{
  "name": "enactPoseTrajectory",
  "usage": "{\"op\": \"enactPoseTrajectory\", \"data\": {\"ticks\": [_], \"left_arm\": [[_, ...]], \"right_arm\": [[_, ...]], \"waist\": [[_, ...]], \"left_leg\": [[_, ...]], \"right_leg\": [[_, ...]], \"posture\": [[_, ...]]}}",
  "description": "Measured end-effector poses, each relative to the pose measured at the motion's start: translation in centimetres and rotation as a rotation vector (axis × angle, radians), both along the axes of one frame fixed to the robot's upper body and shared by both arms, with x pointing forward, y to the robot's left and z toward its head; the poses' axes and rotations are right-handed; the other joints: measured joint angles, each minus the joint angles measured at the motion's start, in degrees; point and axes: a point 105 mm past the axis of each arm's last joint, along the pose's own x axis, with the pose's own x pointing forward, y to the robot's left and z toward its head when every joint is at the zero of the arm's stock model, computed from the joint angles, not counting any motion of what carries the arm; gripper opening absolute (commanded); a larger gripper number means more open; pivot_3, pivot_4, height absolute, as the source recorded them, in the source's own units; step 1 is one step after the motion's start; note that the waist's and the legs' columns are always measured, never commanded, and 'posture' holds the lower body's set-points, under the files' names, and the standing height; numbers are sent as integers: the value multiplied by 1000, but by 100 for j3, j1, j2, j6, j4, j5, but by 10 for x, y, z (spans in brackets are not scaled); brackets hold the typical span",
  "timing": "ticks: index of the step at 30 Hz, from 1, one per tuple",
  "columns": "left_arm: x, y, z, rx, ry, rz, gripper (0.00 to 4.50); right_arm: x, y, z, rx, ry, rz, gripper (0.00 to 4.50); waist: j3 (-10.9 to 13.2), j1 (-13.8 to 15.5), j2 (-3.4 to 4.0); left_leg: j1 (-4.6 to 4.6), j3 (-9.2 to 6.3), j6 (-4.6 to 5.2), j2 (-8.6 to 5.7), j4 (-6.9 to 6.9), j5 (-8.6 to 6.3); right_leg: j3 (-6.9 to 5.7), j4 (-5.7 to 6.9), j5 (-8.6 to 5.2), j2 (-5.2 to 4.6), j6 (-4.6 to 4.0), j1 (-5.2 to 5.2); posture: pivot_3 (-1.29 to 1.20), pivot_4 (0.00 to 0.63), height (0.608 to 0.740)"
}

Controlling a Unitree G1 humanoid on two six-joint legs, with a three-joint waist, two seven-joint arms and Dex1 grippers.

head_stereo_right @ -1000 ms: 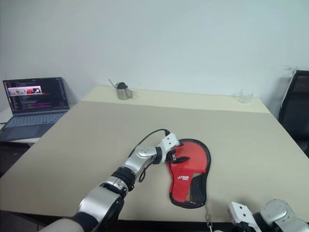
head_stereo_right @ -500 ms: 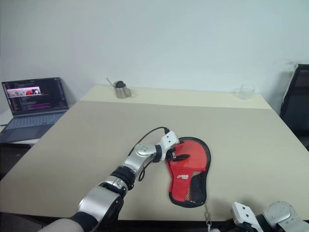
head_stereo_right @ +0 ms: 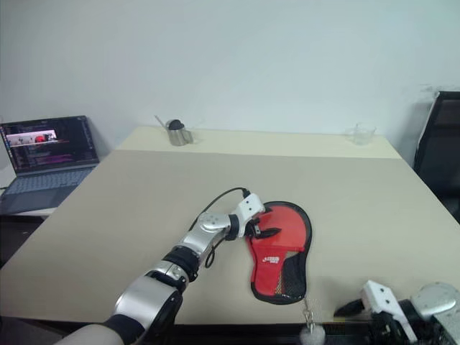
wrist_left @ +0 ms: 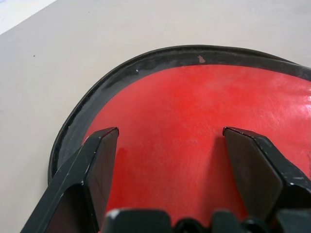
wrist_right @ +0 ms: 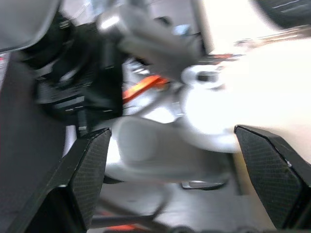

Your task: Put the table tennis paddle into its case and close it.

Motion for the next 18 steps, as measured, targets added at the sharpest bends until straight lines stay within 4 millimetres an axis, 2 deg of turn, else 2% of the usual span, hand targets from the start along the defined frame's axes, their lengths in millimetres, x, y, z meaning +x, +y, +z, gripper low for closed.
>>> {"op": "enactPoseTrajectory", "data": {"ticks": [3, 6, 9, 11, 13, 15, 18], "left_arm": [[-2, 2, 2, -30, 23, -21, 3746], [-4, 7, 8, -72, 61, -41, 3746], [-8, 8, 13, -102, 90, -75, 3746], [-9, 21, 17, -103, 119, -85, 3746], [-12, 29, 25, -111, 134, -106, 3746], [-15, 37, 37, -115, 129, -130, 3746], [-19, 57, 62, -94, 102, -155, 3746]], "right_arm": [[11, 1, 36, 18, -89, 0, 4477], [37, 25, 85, 80, -209, 5, 4477], [52, 37, 107, 96, -259, -25, 4477], [67, 48, 110, 112, -266, -74, 4477], [76, 53, 105, 133, -233, -120, 4477], [79, 55, 99, 128, -204, -144, 4477], [88, 52, 100, 103, -219, -175, 4477]], "waist": [[3, 2, 14], [12, -22, 41], [30, 18, 46], [53, 6, 39], [77, 10, 40], [81, 20, 46], [91, 26, 46]], "left_leg": [[-13, 2, 3, 1, -19, 0], [-64, -6, -6, 8, -22, -6], [-101, -15, -8, 10, -20, -5], [-106, -6, -12, 11, -20, -8], [-131, -3, -12, 10, -16, -8], [-194, -3, -14, 5, 4, -6], [-210, 0, -13, 1, 10, -6]], "right_leg": [[-2, 4, 13, 3, 22, -20], [-2, 11, 9, 35, 14, -71], [-14, 11, 6, 44, 7, -99], [-4, 12, 5, 43, 6, -108], [1, 19, 3, 43, 9, -135], [1, 34, 7, 43, 10, -194], [2, 32, 20, 41, -5, -207]], "posture": [[0, 150, 740], [0, 150, 740], [0, 150, 740], [0, 150, 740], [0, 150, 740], [0, 150, 740], [0, 150, 740]]}}
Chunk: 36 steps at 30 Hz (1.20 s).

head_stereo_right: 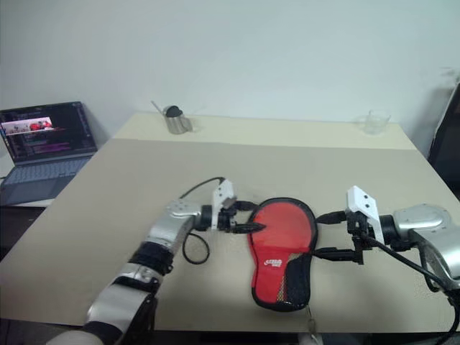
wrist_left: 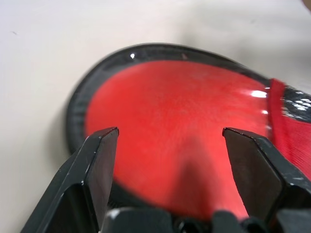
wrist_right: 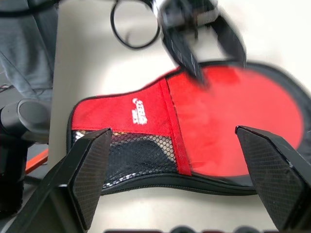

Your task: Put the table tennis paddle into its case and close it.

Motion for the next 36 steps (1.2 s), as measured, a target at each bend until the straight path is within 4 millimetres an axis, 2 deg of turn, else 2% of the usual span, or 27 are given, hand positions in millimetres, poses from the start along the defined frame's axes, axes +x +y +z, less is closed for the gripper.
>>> {"op": "enactPoseTrajectory", "data": {"ticks": [3, 8, 13, 18, 21, 25, 36], "left_arm": [[-2, 28, 32, 12, -52, 14, 3746], [-8, 72, 69, 41, -87, 55, 3746], [-22, 116, 90, 116, -83, 83, 3746], [-36, 150, 106, 151, -82, 132, 3746], [-42, 160, 118, 139, -106, 153, 3746], [-47, 164, 127, 90, -120, 156, 3746], [-58, 173, 106, 96, -29, 178, 3746]], "right_arm": [[8, -9, 1, -11, -4, -40, 4477], [17, -22, 1, -24, -9, -77, 4477], [17, -39, 3, -87, -15, -86, 4477], [13, -56, 8, -135, -32, -107, 4477], [14, -62, 8, -153, -43, -116, 4477], [16, -66, 6, -166, -47, -127, 4477], [26, -61, 4, -154, -57, -99, 4477]], "waist": [[1, -6, 1], [4, -18, 5], [9, -21, 13], [10, -21, 13], [12, -20, 14], [17, -21, 22], [20, -34, 26]], "left_leg": [[3, -2, 3, 2, -1, -2], [9, -1, 5, 4, 0, -2], [12, 2, 5, 6, 1, -2], [13, 5, 5, 7, 11, -2], [13, 4, 7, 8, 37, -3], [13, 4, 10, 13, 69, -4], [17, 10, 17, 18, 78, 1]], "right_leg": [[-3, 2, 0, 2, 0, 1], [-1, 12, -14, 5, 23, 1], [1, 18, -15, 7, 22, -1], [4, 32, -16, 6, 21, -3], [4, 60, -19, 5, 19, -5], [4, 86, -21, 5, 18, -5], [13, 105, -17, 6, 12, -9]], "posture": [[0, 150, 740], [0, 150, 740], [0, 150, 740], [0, 150, 740], [0, 150, 740], [0, 150, 740], [0, 150, 740]]}}
